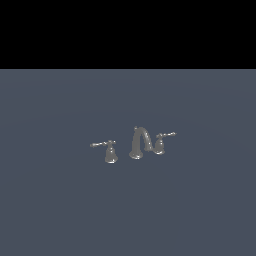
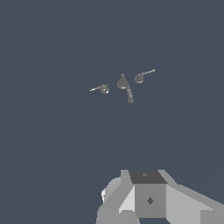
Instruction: Turn on the faucet by rotating a designated handle.
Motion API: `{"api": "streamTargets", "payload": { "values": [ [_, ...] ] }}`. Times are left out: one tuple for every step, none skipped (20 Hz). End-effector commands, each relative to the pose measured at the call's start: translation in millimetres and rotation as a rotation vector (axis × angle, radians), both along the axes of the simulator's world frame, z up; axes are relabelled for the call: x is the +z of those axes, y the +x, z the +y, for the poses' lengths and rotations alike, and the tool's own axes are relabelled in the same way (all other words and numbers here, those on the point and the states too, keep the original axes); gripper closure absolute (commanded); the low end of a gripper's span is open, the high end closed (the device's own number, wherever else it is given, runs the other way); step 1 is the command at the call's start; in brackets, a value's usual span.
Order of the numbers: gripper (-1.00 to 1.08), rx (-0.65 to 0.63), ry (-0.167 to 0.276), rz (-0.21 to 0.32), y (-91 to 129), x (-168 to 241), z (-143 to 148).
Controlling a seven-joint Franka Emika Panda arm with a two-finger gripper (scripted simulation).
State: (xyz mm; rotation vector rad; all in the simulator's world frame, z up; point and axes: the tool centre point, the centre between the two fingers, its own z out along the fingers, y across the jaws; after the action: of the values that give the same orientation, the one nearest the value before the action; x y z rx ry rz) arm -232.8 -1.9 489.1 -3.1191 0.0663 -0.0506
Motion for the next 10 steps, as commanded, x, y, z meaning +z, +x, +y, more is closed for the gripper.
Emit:
{"api": "streamTargets", "payload": {
  "values": [
    [1.08,0.000,0.000,0.000,0.0,0.0,0.0],
    [1.08,-0.001,0.000,0.000,0.0,-0.2,0.0],
    [1.08,-0.002,0.000,0.000,0.2,-0.7,0.4],
    [1.08,-0.005,0.000,0.000,0.4,-1.6,0.8],
    [1.08,-0.009,0.000,0.000,0.7,-2.8,1.5],
    [1.08,-0.014,0.000,0.000,1.1,-4.5,2.3],
    [1.08,-0.020,0.000,0.001,1.6,-6.4,3.4],
    [1.08,-0.027,0.000,0.001,2.2,-8.7,4.6],
    [1.08,-0.036,0.000,0.001,2.9,-11.4,6.0],
    [1.08,-0.045,0.000,0.002,3.7,-14.5,7.6]
  ]
}}
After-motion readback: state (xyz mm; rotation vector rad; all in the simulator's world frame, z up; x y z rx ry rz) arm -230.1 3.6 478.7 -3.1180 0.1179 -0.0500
